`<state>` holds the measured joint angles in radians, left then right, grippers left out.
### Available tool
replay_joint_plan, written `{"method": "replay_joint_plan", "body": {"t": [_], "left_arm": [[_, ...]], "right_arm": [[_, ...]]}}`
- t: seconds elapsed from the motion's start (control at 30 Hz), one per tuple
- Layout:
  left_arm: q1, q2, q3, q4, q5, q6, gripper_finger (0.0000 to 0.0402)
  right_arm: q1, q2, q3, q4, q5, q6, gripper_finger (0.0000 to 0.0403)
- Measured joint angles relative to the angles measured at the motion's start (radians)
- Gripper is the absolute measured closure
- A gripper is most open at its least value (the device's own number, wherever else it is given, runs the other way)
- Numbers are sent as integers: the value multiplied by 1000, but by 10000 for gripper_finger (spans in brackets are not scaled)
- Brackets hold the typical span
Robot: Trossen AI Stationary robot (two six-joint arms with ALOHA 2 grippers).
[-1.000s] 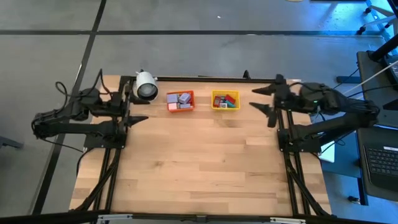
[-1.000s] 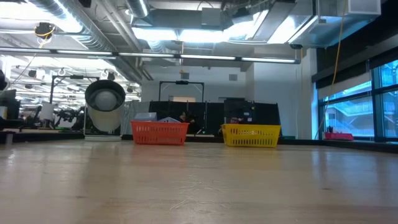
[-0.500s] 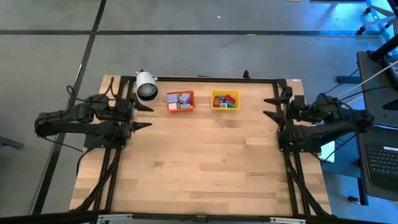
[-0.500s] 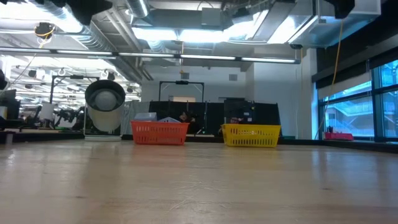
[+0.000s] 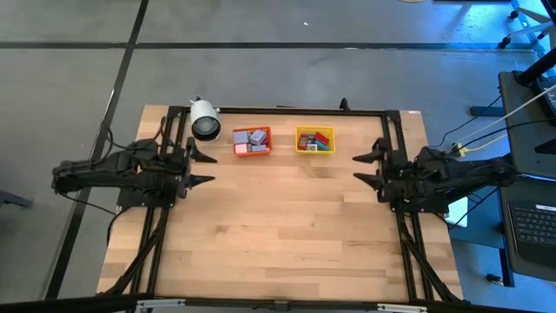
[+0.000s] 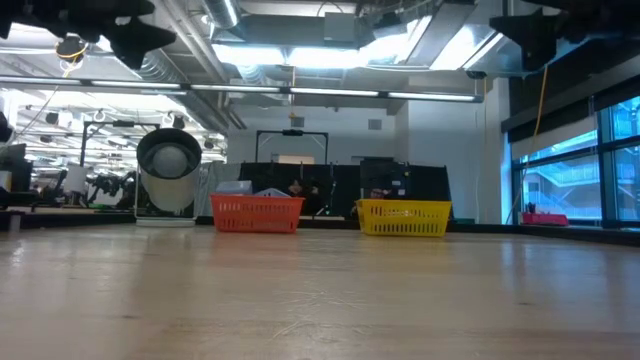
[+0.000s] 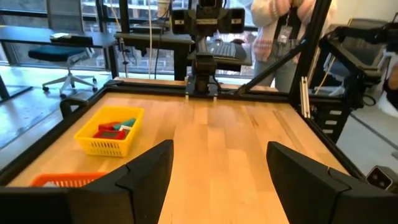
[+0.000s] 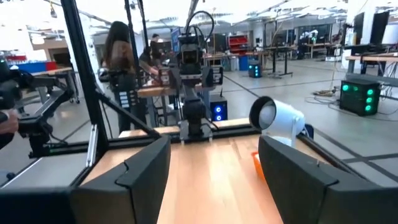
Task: Pick & Place Office items
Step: Return to Home Position
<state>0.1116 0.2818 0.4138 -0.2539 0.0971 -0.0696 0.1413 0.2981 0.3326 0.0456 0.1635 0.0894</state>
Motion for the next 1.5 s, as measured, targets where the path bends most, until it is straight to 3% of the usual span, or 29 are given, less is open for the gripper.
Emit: {"method": "replay_joint_plan", "body": {"t": [0.23,0.67,0.97,1.5], "left_arm": [[0,-104,-49,25,-16,-59,148],[0,-245,-145,66,-6,-93,148],[0,-265,-196,95,3,-93,148],[0,-267,-196,84,45,-65,148]], "right_arm": [[0,-11,-31,-8,-77,4,158],[0,-177,-158,-40,-72,1,158],[0,-299,-201,-98,-78,-7,158],[0,-299,-314,-37,-157,-7,158]]}}
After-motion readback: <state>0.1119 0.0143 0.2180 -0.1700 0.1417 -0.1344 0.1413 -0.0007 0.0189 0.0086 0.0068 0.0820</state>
